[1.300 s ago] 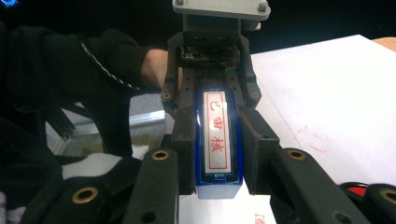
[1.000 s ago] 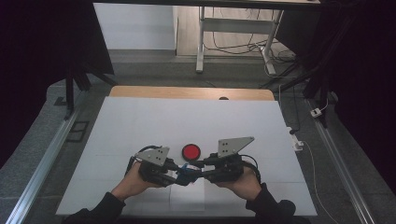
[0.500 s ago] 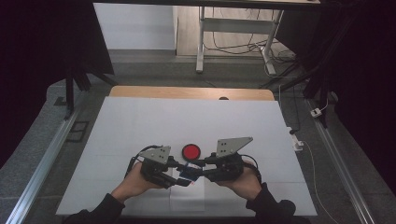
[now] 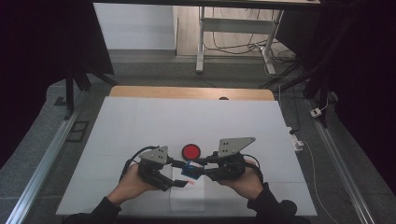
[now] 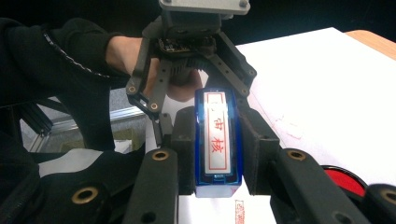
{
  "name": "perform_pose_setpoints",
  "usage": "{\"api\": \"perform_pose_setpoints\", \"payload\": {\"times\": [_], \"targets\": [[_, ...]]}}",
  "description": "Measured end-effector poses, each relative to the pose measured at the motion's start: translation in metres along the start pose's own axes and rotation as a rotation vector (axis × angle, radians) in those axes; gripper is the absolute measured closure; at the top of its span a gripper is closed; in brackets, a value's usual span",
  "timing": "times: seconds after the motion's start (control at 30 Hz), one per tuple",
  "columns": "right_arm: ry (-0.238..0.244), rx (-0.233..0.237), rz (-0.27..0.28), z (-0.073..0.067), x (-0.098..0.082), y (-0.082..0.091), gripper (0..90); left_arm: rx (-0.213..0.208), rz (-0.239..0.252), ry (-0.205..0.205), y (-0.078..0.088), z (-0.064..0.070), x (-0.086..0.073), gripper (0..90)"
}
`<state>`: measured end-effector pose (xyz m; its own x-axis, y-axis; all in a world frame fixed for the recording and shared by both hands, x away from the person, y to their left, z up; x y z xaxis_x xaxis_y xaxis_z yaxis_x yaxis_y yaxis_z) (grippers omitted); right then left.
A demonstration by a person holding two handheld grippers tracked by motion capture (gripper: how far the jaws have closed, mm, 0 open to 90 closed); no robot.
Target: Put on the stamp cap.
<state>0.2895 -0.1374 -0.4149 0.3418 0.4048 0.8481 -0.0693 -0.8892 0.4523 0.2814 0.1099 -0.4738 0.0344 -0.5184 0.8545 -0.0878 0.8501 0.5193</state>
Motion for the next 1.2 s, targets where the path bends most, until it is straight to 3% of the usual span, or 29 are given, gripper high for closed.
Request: {"api": "perform_pose_setpoints", "payload": {"times": [0.23, 0.43, 0.7, 1.2], "targets": [[-0.001, -0.017, 0.001, -0.001, 0.0, 0.001, 70.0, 0.064, -0.03, 0.058, 0.007, 0.004, -0.004, 24.9], [0.002, -0.027, -0.002, -0.001, 0.0, 0.003, 70.0, 0.101, -0.07, 0.07, 0.014, 0.011, -0.006, 20.3], [0.003, -0.038, 0.003, -0.002, 0.002, 0.005, 70.0, 0.141, -0.064, 0.112, 0.027, 0.019, -0.01, 16.6], [0.0, -0.071, -0.009, 0.0, 0.001, 0.006, 69.9, 0.248, -0.122, 0.2, 0.051, 0.045, -0.028, 7.3]]}}
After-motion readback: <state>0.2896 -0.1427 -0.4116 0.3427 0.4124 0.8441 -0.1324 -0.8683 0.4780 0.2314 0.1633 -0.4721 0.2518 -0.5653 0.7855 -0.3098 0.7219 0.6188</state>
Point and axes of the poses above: each handheld gripper's, and its own axes: y roughly backward along the jaws, x roughly out of its top, z roughly to its right, the point moved 1 cm from there along -y, roughly forward along the jaws, and after that the axes turned 12 degrees about -y, right-handed, at the moved point
